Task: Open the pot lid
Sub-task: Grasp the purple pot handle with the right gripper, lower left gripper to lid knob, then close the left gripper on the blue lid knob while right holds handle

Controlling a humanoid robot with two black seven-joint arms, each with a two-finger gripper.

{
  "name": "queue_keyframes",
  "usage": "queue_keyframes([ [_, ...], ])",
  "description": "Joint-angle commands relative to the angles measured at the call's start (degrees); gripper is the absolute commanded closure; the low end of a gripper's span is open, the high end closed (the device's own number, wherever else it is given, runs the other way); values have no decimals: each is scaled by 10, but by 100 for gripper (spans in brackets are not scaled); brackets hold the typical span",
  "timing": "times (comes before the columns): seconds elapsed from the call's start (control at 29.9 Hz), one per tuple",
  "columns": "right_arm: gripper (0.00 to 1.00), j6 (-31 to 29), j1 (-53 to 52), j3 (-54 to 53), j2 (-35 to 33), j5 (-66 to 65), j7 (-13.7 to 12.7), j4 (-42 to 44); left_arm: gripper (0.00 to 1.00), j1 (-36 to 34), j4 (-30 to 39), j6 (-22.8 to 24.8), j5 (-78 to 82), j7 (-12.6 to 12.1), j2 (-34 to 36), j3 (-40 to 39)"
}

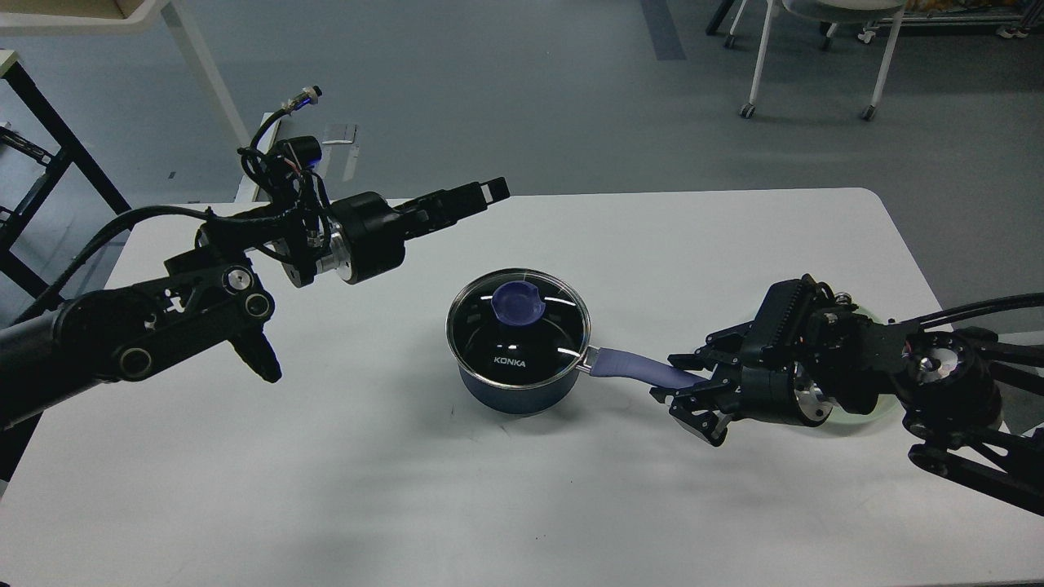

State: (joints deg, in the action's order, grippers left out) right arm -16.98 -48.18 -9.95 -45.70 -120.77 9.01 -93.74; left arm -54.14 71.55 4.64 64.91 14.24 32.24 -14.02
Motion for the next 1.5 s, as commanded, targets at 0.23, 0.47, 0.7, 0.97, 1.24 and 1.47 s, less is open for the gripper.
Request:
queue_keyframes([
  [0.23, 80, 0, 0, -2, 0, 0, 0, 0, 5, 1, 10, -17, 151, 0, -18, 21],
  [0.47, 80, 1, 0, -1, 0, 0, 15, -1, 5, -6, 10, -57, 307, 0, -27, 65],
  [0.7, 80, 1, -1, -1, 1, 0, 15, 0, 5, -15, 8, -99, 359, 0, -36, 114],
  [0.97, 80, 0, -2, -2, 8, 0, 15, 0, 6, -11, -2, -149, 432, -1, -58, 165],
  [1.24, 80, 0, 0, -1, 8, 0, 15, -1, 6, -14, -21, -150, 426, -3, -77, 161],
  [1.47, 80, 0, 2, 2, 7, -1, 15, -3, 6, -32, -23, -150, 396, -3, -69, 155],
])
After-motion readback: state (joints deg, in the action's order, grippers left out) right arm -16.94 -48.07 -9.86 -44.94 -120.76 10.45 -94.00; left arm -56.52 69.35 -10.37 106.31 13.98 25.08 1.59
